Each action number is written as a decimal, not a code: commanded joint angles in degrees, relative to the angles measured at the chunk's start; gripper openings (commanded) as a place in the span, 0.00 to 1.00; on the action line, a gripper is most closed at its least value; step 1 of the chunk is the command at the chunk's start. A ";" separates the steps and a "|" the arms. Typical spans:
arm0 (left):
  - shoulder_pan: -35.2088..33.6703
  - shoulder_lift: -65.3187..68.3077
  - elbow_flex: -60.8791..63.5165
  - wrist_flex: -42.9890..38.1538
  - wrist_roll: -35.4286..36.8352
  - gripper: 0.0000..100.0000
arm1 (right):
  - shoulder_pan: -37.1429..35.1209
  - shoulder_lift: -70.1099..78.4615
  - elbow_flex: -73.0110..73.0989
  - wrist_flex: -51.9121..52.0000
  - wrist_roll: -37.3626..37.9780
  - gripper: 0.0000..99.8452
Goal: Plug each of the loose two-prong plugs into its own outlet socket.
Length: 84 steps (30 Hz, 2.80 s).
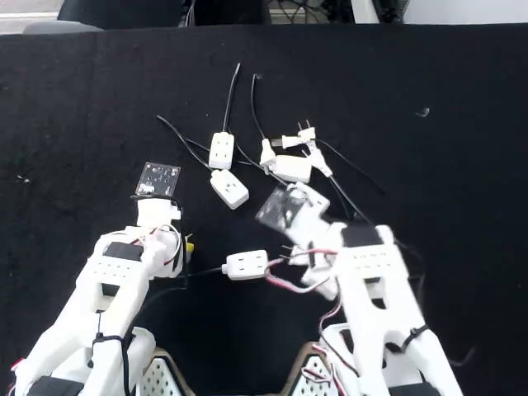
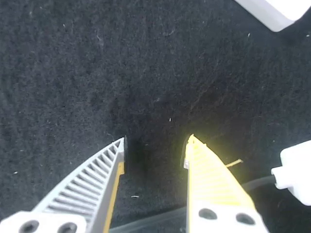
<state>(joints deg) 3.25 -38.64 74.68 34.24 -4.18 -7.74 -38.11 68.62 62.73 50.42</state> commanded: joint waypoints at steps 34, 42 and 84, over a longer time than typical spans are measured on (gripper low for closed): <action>0.13 -0.97 -0.22 -0.62 0.00 0.21 | 1.67 14.37 -4.88 -8.70 5.36 0.23; 0.22 -0.97 -0.22 -0.62 0.00 0.21 | 1.67 15.96 -7.52 -8.70 5.89 0.00; -12.62 -1.32 -30.73 23.03 0.70 0.20 | -18.02 -6.11 -6.99 -32.18 -36.84 0.01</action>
<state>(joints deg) -9.41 -38.64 49.27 57.01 -4.00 -25.23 -42.33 60.26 35.74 14.55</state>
